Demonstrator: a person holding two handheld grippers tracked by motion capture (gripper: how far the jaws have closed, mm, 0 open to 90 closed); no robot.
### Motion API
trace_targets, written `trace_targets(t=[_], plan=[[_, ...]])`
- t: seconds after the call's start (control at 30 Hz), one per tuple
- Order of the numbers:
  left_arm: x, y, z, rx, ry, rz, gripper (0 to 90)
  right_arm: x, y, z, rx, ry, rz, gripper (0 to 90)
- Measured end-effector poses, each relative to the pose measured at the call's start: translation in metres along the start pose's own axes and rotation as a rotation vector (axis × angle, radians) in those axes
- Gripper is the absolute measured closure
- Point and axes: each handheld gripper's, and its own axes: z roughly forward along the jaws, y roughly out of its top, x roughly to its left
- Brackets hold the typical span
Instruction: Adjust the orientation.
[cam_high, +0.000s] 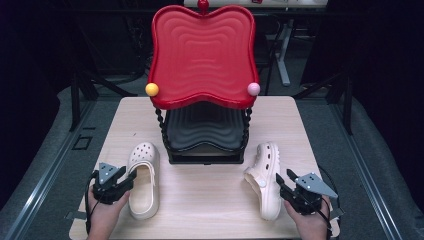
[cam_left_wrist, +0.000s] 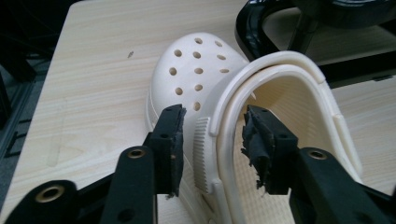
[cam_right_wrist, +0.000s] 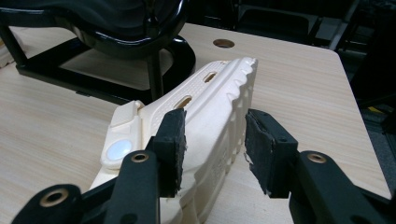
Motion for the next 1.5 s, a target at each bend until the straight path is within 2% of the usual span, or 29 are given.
trace_targets(t=[0.07,0.13,0.27,0.4,0.5,0.6,0.7,0.8,0.97,1.07,1.13,1.37,1.5], plan=[[-0.002,0.0,0.006,0.011,-0.005,0.026,60.7,-0.002,0.0,0.0,-0.007,0.001,0.018,57.6],[-0.005,-0.001,0.011,0.02,0.042,0.056,62.8,-0.004,0.0,0.0,-0.007,-0.001,0.026,57.7],[-0.005,0.0,0.013,0.024,0.071,0.046,68.9,-0.007,-0.001,0.001,-0.01,-0.001,0.059,57.7],[-0.006,-0.003,0.012,0.007,0.09,0.074,73.4,-0.005,0.0,0.002,-0.017,-0.007,0.043,57.7],[-0.006,-0.004,0.008,0.013,0.072,0.079,74.5,-0.004,0.001,0.002,-0.019,-0.009,0.03,58.9],[-0.008,-0.006,0.001,0.026,0.055,0.066,74.5,-0.002,0.002,0.003,-0.016,-0.006,0.012,68.6],[-0.011,-0.009,-0.005,0.032,0.042,0.074,74.5,-0.001,0.004,0.006,0.013,0.025,-0.013,80.6],[-0.013,-0.01,-0.007,0.027,0.037,0.076,74.4,0.005,0.007,0.01,0.025,0.061,-0.04,86.5],[-0.014,-0.012,-0.008,0.022,0.023,0.084,74.1,0.016,0.012,0.017,0.031,0.091,-0.08,87.5],[-0.012,-0.014,-0.009,0.009,0.001,0.08,72.6,0.021,0.013,0.023,0.061,0.076,-0.112,89.2],[-0.011,-0.016,-0.01,-0.01,-0.033,0.074,69.1,0.021,0.012,0.025,0.081,0.06,-0.112,89.7],[-0.011,-0.016,-0.011,-0.012,-0.031,0.06,65.5,0.021,0.013,0.026,0.086,0.056,-0.095,89.9],[-0.011,-0.016,-0.011,-0.01,-0.043,0.045,67.6,0.022,0.013,0.027,0.089,0.047,-0.105,90.0]])
